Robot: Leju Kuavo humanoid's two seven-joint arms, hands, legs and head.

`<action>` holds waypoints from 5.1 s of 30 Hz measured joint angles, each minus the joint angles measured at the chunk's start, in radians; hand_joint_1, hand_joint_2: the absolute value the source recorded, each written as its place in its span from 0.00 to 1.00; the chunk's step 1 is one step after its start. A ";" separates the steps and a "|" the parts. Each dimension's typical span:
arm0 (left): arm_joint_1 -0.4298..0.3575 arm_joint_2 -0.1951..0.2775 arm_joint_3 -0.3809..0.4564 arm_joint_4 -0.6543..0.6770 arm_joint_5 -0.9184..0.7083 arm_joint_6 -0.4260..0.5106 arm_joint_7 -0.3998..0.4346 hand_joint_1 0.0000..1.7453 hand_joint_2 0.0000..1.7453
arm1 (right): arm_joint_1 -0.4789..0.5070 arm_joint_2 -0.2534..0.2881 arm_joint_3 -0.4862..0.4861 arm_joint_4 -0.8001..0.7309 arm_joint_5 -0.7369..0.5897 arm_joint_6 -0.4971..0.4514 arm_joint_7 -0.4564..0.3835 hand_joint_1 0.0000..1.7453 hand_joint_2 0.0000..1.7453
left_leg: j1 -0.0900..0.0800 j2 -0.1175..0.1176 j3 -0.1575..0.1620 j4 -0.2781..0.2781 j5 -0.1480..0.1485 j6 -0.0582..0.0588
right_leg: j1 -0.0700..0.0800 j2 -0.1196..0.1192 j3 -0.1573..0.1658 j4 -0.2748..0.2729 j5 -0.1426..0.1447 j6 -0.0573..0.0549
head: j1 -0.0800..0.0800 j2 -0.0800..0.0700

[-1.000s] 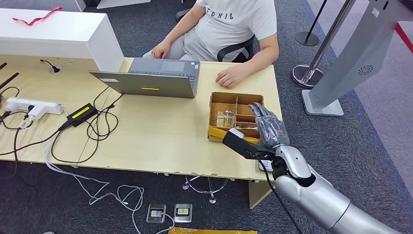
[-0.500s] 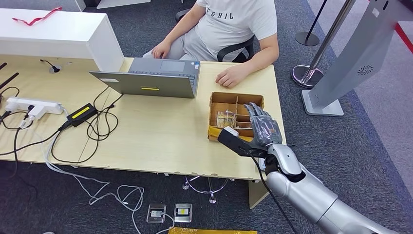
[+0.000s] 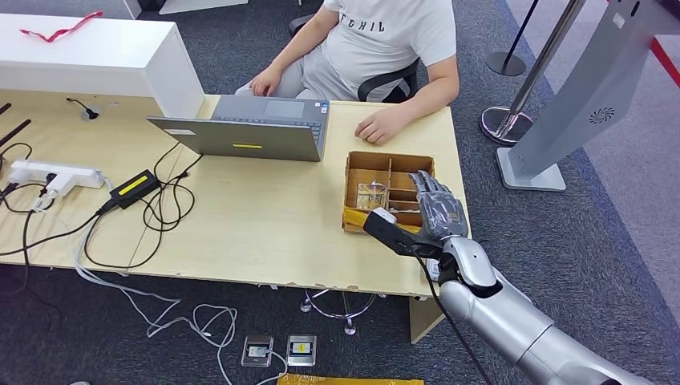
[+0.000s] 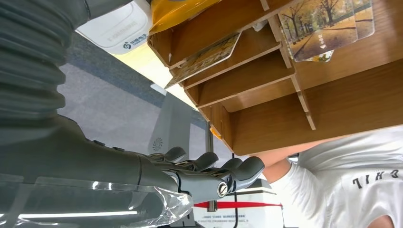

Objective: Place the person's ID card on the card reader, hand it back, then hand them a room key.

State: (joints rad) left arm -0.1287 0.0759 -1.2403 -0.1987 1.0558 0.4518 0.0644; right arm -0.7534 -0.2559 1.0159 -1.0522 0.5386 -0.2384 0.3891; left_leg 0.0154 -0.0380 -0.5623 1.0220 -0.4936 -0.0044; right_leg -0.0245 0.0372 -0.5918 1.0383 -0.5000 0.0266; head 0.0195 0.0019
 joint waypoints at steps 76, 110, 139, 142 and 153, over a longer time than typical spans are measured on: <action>-0.020 -0.007 -0.049 0.000 -0.062 0.016 0.039 0.00 0.00 | -0.065 0.095 -0.038 0.139 0.212 -0.035 0.004 1.00 1.00 | 0.000 0.001 0.000 0.000 0.000 0.000 | 0.000 0.001 0.000 0.000 0.000 0.000 | 0.000 0.000; -0.042 -0.015 -0.053 0.000 -0.093 -0.023 0.031 0.00 0.00 | -0.235 0.141 -0.041 0.021 0.200 -0.004 0.014 1.00 1.00 | 0.000 0.000 0.000 0.000 0.001 0.000 | 0.000 0.001 0.000 0.001 0.000 0.000 | 0.000 0.000; -0.037 -0.015 -0.053 0.000 -0.084 -0.028 0.035 0.00 0.00 | -0.214 0.140 -0.053 0.094 0.111 -0.038 -0.028 0.00 0.00 | 0.000 0.000 0.001 0.000 0.001 0.000 | 0.000 0.001 0.000 0.001 0.000 0.000 | 0.000 0.000; -0.033 -0.015 -0.053 0.000 -0.082 -0.030 0.040 0.00 0.00 | -0.206 0.127 -0.083 0.099 0.022 -0.046 -0.031 0.00 0.00 | 0.000 0.000 0.001 0.000 0.001 0.000 | 0.000 0.001 -0.001 0.000 0.000 0.000 | 0.000 0.000; 0.012 -0.011 -0.050 0.000 -0.046 -0.031 0.034 0.00 0.00 | -0.114 -0.151 -0.267 0.127 -0.282 -0.096 0.070 0.00 0.00 | -0.001 -0.001 0.001 0.001 -0.001 0.001 | -0.001 0.002 0.001 -0.004 0.001 0.001 | 0.000 0.000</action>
State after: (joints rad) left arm -0.1168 0.0645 -1.2901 -0.1987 1.0100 0.4203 0.0984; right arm -0.8678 -0.4068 0.7485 -0.9249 0.2563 -0.3341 0.4587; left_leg 0.0146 -0.0385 -0.5615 1.0228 -0.4944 -0.0037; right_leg -0.0253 0.0388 -0.5912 1.0344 -0.4991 0.0272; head 0.0195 0.0020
